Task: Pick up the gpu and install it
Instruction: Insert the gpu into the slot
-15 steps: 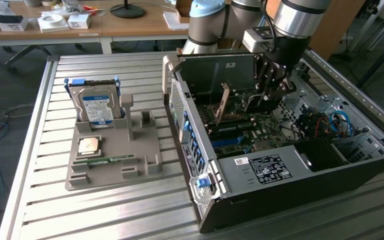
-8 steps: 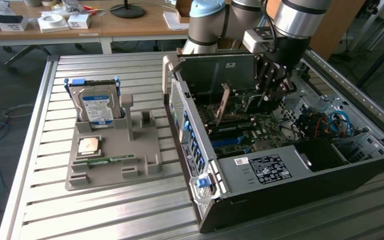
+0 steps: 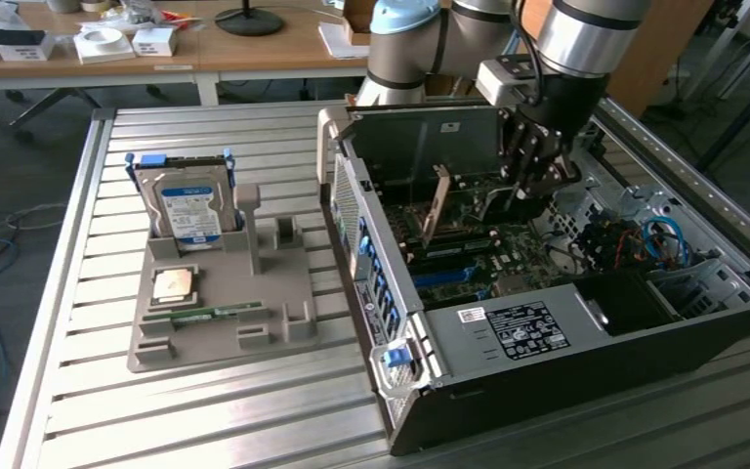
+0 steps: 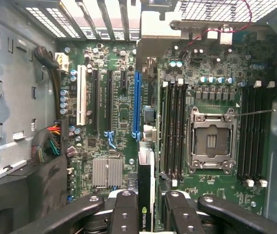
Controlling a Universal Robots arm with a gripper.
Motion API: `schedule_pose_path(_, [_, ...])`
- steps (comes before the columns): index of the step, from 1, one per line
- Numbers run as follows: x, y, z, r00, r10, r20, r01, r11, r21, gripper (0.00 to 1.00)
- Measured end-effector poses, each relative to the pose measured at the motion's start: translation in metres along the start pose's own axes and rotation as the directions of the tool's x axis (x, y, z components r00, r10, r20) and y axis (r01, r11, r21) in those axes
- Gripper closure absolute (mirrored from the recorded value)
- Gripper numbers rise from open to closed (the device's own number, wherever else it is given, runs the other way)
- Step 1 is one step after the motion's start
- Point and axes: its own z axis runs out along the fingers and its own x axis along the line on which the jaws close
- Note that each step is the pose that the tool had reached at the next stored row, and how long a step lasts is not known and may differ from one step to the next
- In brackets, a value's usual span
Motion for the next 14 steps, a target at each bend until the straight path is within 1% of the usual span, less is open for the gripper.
schedule_pose_path(7, [0.0002, 0.0002, 0.0000, 1.0000, 0.000, -0.0001, 0.000, 1.0000, 0.0000, 0.74])
schedule_pose_path(14, [0.0002, 0.0051, 0.0001, 1.0000, 0.000, -0.0001, 0.000, 1.0000, 0.0000, 0.74])
